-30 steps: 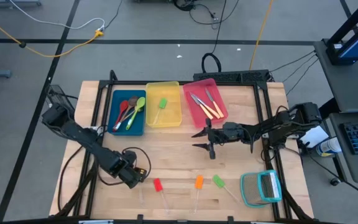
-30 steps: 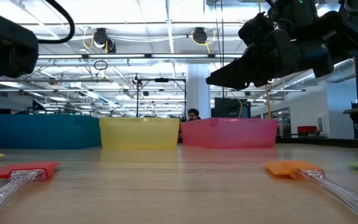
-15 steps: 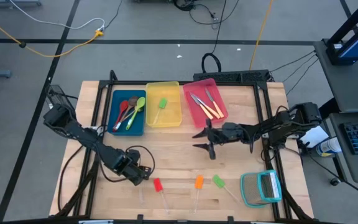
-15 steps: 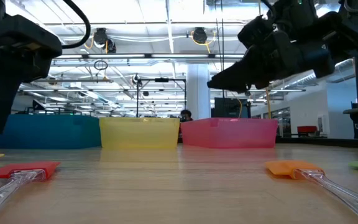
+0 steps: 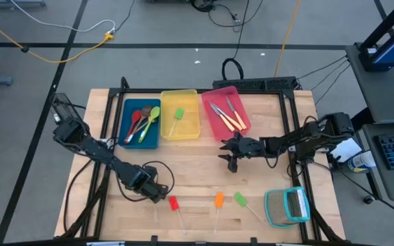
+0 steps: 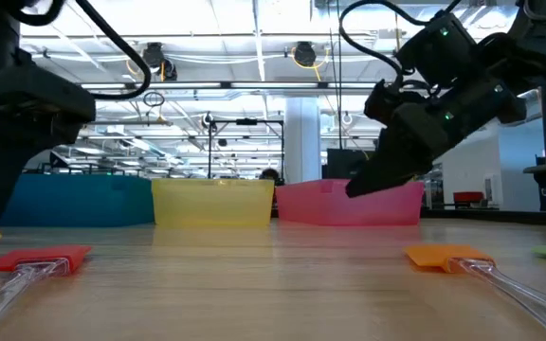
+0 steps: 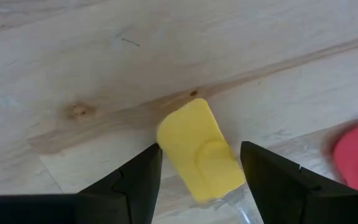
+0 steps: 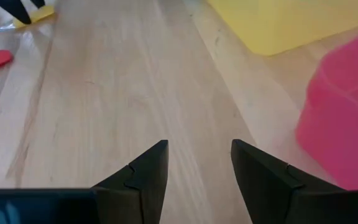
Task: Pick & Place Kitchen Items
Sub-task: Put the yellow spatula into the yellow bin, then put the green spatula into the yellow bin
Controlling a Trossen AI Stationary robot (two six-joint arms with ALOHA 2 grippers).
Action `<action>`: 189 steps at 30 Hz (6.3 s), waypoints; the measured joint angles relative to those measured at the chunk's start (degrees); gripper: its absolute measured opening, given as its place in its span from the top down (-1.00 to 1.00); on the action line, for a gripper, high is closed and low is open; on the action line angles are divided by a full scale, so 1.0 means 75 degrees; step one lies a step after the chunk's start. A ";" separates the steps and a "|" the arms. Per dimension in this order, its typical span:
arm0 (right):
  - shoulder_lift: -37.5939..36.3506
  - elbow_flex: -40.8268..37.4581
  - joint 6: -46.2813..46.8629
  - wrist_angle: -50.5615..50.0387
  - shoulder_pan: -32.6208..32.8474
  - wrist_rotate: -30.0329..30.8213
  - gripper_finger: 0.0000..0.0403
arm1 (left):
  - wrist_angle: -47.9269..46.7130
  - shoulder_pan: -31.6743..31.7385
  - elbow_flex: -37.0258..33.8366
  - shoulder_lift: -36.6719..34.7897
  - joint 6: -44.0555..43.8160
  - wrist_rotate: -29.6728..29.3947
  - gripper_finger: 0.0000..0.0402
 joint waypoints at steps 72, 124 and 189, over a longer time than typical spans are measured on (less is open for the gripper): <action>0.0000 0.0000 -0.0399 0.0494 -0.0125 -0.0019 0.15 | 0.0413 0.6633 0.3166 0.0017 0.8868 -0.2543 0.82; 0.0000 0.0000 -0.0717 0.0807 -0.0215 0.0013 0.15 | 0.2348 0.8041 0.2451 0.1637 0.9630 -0.1148 0.35; 0.0537 0.4637 0.5288 -0.8426 0.3077 -0.1829 0.15 | -0.1320 0.2814 0.2150 -0.1087 1.0199 -0.4434 0.35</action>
